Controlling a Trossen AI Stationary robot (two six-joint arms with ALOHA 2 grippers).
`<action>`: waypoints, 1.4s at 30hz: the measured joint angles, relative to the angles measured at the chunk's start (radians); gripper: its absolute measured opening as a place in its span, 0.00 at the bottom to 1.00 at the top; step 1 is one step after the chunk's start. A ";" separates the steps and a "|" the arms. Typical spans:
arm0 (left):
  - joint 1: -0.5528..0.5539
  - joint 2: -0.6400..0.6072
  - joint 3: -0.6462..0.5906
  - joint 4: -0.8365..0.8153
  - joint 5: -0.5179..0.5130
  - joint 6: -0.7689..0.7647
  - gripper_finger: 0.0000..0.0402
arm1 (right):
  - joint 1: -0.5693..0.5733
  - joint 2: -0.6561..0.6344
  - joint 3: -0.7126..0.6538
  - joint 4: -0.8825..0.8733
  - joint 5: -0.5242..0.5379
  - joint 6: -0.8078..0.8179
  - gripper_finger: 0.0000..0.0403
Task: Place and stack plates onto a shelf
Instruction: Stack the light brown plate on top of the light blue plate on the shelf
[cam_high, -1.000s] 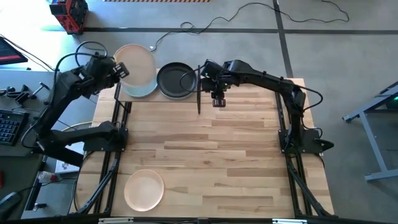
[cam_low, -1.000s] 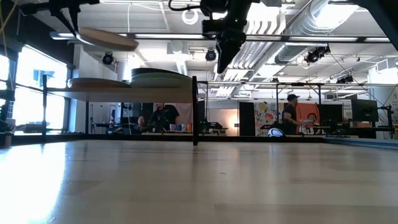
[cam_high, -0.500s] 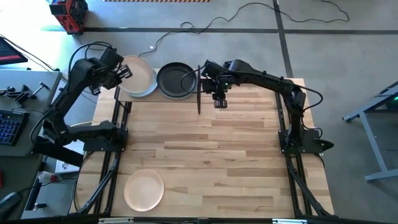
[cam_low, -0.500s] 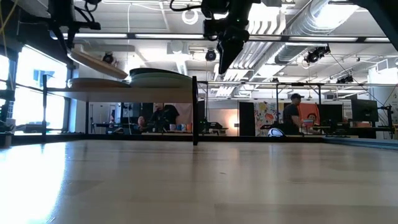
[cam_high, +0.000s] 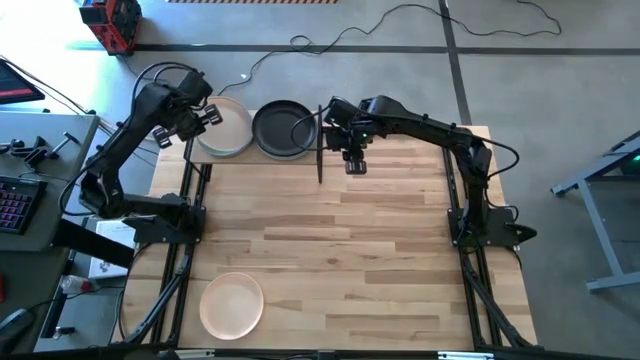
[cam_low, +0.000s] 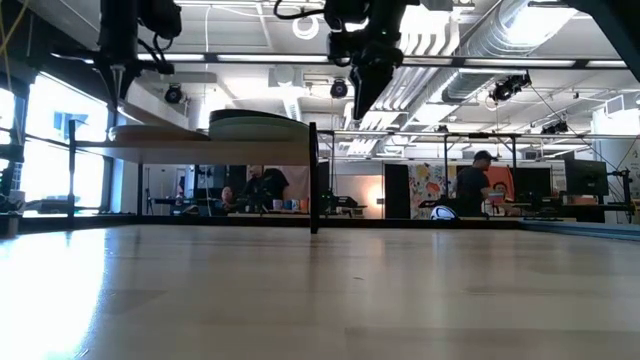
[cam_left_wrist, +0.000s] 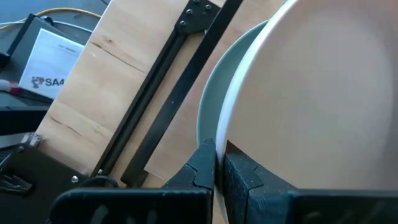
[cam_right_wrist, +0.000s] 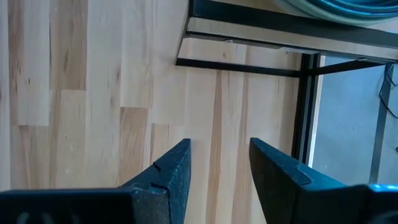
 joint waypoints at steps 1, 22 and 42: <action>0.003 0.006 0.000 0.001 0.000 0.000 0.00 | 0.000 0.000 0.000 -0.004 0.000 0.000 0.35; 0.013 0.036 0.000 0.001 0.066 0.124 0.15 | 0.000 0.000 0.000 -0.008 -0.068 -0.001 0.35; -0.005 0.036 0.000 -0.055 0.194 0.175 0.27 | -0.008 0.000 0.000 -0.004 -0.079 0.000 0.35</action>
